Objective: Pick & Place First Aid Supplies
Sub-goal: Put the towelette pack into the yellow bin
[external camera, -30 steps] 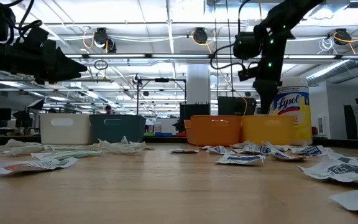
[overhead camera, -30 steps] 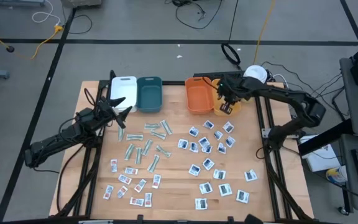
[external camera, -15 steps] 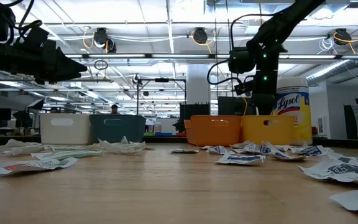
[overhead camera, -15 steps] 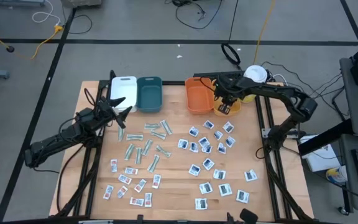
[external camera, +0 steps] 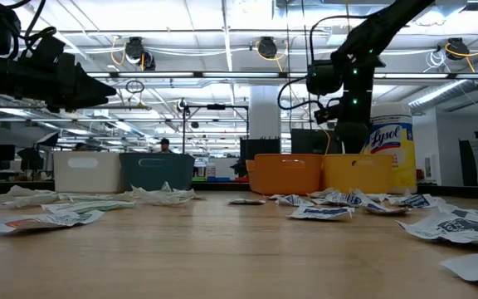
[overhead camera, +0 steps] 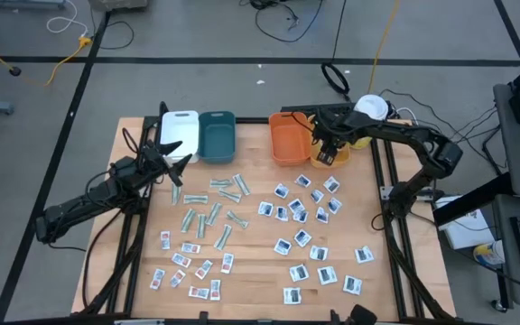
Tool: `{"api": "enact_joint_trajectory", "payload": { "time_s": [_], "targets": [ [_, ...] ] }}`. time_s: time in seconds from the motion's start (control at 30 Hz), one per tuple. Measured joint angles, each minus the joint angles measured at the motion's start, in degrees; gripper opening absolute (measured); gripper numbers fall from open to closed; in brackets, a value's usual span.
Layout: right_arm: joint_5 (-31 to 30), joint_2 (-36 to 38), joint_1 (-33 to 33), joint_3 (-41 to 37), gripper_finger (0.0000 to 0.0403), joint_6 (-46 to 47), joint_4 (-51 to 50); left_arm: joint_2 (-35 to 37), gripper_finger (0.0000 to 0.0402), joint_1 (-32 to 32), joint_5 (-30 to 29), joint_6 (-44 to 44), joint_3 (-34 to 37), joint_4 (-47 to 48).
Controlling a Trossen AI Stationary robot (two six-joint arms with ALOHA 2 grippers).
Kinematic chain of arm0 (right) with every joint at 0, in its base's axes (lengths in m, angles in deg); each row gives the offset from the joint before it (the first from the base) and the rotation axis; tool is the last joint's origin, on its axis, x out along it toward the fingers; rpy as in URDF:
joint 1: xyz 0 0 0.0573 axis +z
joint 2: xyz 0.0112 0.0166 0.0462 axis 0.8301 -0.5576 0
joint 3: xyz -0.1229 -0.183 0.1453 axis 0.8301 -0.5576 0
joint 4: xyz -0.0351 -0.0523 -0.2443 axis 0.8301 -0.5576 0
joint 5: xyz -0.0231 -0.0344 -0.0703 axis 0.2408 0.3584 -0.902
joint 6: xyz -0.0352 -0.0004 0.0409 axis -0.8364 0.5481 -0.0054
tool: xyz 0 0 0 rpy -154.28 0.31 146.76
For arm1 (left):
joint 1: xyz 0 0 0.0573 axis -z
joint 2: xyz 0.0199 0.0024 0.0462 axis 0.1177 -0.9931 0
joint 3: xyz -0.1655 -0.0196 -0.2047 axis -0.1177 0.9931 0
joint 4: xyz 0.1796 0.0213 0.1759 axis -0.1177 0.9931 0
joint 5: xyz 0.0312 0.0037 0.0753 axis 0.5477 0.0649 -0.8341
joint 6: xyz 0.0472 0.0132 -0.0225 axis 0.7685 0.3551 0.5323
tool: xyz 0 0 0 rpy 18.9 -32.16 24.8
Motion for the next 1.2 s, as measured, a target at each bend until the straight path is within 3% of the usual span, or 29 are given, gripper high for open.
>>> {"api": "enact_joint_trajectory", "payload": {
  "time_s": [0.33,0.6,0.77,0.97,1.2],
  "targets": [
    [0.77,4.44,1.28,4.59,0.0179,9.96,-12.18,0.00,0.0296,0.01,0.00,0.00,-0.02,0.00],
    [11.60,7.87,4.54,5.90,0.0176,19.10,-23.12,0.01,0.0296,0.02,0.00,0.01,0.00,0.01],
    [13.58,10.10,7.48,5.90,0.0180,21.60,-27.21,0.02,0.0296,0.01,0.00,-0.01,-0.01,0.00],
    [13.51,11.56,13.10,5.90,0.0179,20.42,-28.31,0.00,0.0296,0.01,0.00,0.00,-0.02,0.01],
    [13.50,13.07,25.02,5.90,0.0182,20.60,-28.75,0.01,0.0296,0.02,0.02,0.00,-0.01,0.01]
  ]
}}
